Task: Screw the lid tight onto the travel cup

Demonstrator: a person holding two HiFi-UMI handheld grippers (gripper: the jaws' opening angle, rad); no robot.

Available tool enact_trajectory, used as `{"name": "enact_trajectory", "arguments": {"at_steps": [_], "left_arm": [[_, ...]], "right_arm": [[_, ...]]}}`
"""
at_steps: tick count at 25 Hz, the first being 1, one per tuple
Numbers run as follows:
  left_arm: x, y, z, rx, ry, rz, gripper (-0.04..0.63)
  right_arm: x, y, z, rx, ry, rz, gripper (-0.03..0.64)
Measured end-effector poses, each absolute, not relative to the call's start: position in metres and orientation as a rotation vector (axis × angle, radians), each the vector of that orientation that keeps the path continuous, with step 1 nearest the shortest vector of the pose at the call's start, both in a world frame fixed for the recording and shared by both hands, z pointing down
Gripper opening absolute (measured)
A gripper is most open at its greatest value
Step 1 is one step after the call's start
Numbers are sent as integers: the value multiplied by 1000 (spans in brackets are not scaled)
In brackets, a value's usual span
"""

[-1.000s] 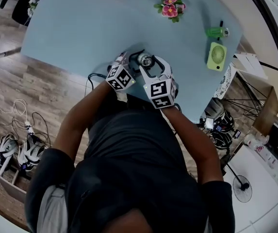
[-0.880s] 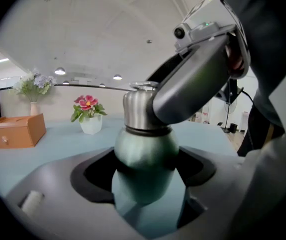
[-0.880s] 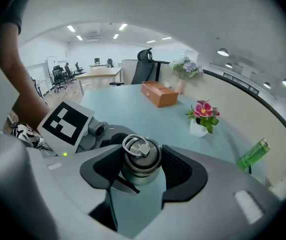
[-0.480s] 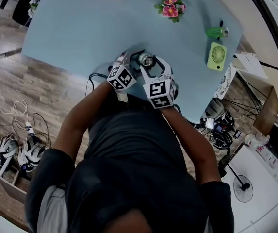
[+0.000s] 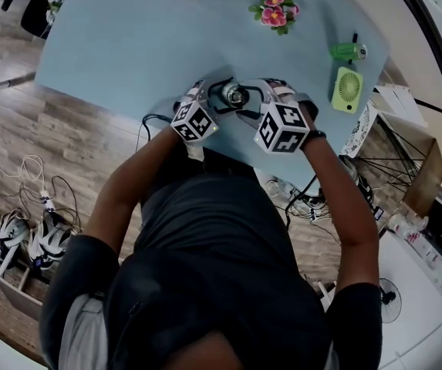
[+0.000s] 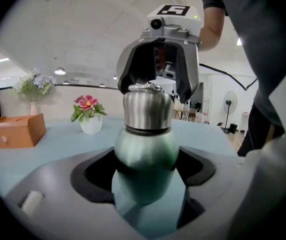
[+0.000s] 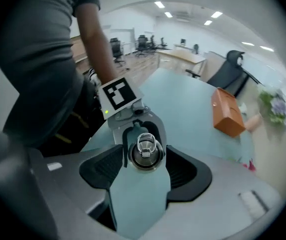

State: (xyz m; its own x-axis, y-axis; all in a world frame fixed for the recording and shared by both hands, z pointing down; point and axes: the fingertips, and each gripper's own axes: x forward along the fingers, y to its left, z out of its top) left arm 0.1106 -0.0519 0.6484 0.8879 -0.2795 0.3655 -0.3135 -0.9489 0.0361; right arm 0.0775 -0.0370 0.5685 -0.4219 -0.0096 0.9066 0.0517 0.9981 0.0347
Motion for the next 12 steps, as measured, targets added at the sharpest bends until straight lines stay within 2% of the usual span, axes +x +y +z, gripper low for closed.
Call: {"name": "enact_trajectory", "arguments": {"at_steps": [7, 12], "left_arm": [[111, -52, 647, 2959, -465, 548, 417], [111, -53, 648, 2961, -462, 548, 417]], "right_arm": [[77, -39, 577, -364, -1864, -281, 250], [76, -39, 581, -285, -1927, -161, 235]]}}
